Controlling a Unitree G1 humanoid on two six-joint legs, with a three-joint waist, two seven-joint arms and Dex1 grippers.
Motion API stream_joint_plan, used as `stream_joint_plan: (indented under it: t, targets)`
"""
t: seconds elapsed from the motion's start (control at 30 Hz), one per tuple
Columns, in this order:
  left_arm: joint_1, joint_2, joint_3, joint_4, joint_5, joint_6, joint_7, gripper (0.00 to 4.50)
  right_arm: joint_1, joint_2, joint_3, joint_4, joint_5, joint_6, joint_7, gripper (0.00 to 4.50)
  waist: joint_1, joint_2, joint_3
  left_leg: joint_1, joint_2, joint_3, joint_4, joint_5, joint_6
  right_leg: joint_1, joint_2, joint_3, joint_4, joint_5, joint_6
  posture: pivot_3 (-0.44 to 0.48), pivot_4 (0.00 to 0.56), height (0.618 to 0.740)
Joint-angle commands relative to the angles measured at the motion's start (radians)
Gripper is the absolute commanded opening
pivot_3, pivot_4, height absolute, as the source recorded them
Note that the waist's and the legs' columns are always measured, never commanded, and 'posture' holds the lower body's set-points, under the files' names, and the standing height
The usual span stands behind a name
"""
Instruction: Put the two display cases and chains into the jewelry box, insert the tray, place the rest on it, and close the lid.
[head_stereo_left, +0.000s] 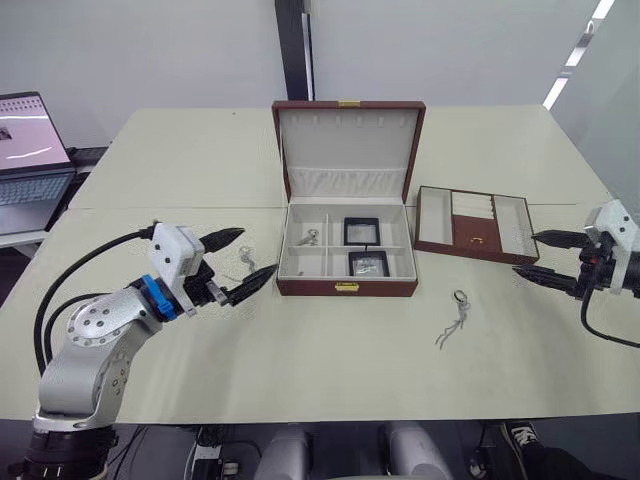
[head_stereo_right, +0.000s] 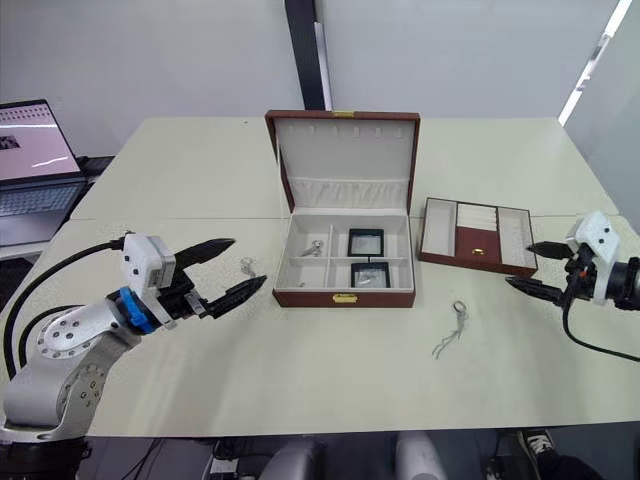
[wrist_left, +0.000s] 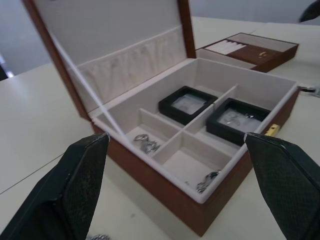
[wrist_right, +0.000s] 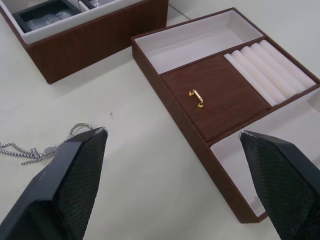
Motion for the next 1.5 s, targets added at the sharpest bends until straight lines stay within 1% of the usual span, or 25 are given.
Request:
stream_joint_plan:
  t: [0.03, 0.1, 0.23, 0.43, 0.63, 0.87, 0.97, 1.1, 1.3, 1.47, 1.5]
  targets:
    - [-0.03, 0.011, -0.071, -0.071, -0.028, -0.004, -0.085, 4.5, -0.15, -0.013, 0.109, 0.146, -0.117, -0.11, 0.09, 4.48, -0.003, 0.0, 0.0, 0.0, 0.0, 0.001, 0.0, 0.0, 0.0, 0.0, 0.0, 0.001, 0.0, 0.0, 0.0, 0.0, 0.15, 0.74]
    - [-0.038, 0.005, -0.1, -0.077, -0.026, -0.009, -0.107, 4.5, -0.217, 0.001, 0.149, 0.236, -0.16, -0.153, 0.111, 4.48, -0.003, 0.0, 0.0, 0.0, 0.0, 0.001, 0.0, 0.0, 0.0, 0.0, 0.0, 0.0, 0.0, 0.0, 0.0, 0.0, 0.15, 0.74]
    - [-0.04, -0.026, -0.158, -0.084, -0.012, -0.044, -0.135, 4.5, -0.342, 0.046, 0.206, 0.436, -0.244, -0.25, 0.102, 4.48, -0.003, 0.0, 0.0, 0.0, 0.0, 0.001, 0.0, 0.0, 0.0, -0.001, 0.0, 0.001, -0.001, 0.0, 0.0, 0.0, 0.15, 0.74]
    - [-0.033, -0.079, -0.157, -0.086, -0.012, -0.088, -0.122, 4.5, -0.437, 0.091, 0.242, 0.627, -0.323, -0.333, 0.077, 4.48, -0.002, 0.0, 0.0, -0.001, 0.0, 0.001, 0.0, 0.0, 0.0, -0.001, 0.0, 0.001, -0.002, 0.0, 0.0, 0.0, 0.15, 0.74]
    - [0.025, -0.1, -0.161, -0.103, 0.0, -0.124, -0.127, 4.5, -0.489, 0.121, 0.248, 0.737, -0.38, -0.361, 0.021, 4.48, -0.005, 0.0, 0.0, -0.001, 0.0, 0.002, 0.0, 0.0, 0.0, -0.001, 0.0, 0.002, -0.001, 0.0, 0.0, 0.0, 0.15, 0.74]
    - [0.045, -0.114, -0.16, -0.095, 0.014, -0.156, -0.112, 4.5, -0.507, 0.144, 0.248, 0.781, -0.412, -0.378, -0.014, 4.48, -0.004, 0.0, 0.0, -0.001, 0.0, 0.002, 0.001, 0.0, 0.0, -0.001, 0.0, 0.002, 0.0, 0.0, 0.0, 0.0, 0.15, 0.74]
    - [0.053, -0.116, -0.162, -0.093, 0.02, -0.166, -0.109, 4.5, -0.509, 0.151, 0.248, 0.79, -0.428, -0.385, -0.035, 3.87, -0.004, 0.0, 0.0, -0.001, 0.0, 0.002, 0.001, 0.0, 0.0, -0.001, 0.0, 0.002, 0.0, 0.0, 0.0, 0.0, 0.15, 0.74]
    - [0.058, -0.118, -0.165, -0.089, 0.027, -0.173, -0.105, 4.5, -0.509, 0.154, 0.249, 0.803, -0.443, -0.401, -0.06, 2.48, -0.004, 0.0, 0.0, -0.001, 0.0, 0.002, 0.001, 0.0, 0.0, -0.001, 0.0, 0.002, 0.0, 0.0, 0.0, 0.0, 0.15, 0.74]
    - [0.058, -0.12, -0.166, -0.087, 0.032, -0.179, -0.095, 4.5, -0.513, 0.156, 0.244, 0.808, -0.453, -0.411, -0.071, 0.91, -0.004, 0.0, 0.0, -0.001, 0.0, 0.002, 0.001, 0.0, 0.0, -0.001, 0.0, 0.002, 0.0, 0.0, 0.0, 0.0, 0.15, 0.74]
    - [0.047, -0.124, -0.164, -0.071, 0.036, -0.181, -0.093, 4.5, -0.518, 0.153, 0.24, 0.809, -0.457, -0.419, -0.07, 0.01, -0.004, 0.0, 0.0, 0.0, 0.0, 0.002, 0.001, 0.0, 0.0, -0.001, 0.0, 0.002, 0.0, 0.0, 0.0, 0.0, 0.15, 0.74]
    - [0.044, -0.125, -0.163, -0.069, 0.036, -0.181, -0.093, 4.5, -0.521, 0.153, 0.239, 0.809, -0.457, -0.419, -0.066, 0.01, -0.004, 0.0, 0.0, 0.0, 0.0, 0.002, 0.001, 0.0, 0.0, -0.001, 0.0, 0.002, 0.0, 0.0, 0.0, 0.0, 0.15, 0.74]
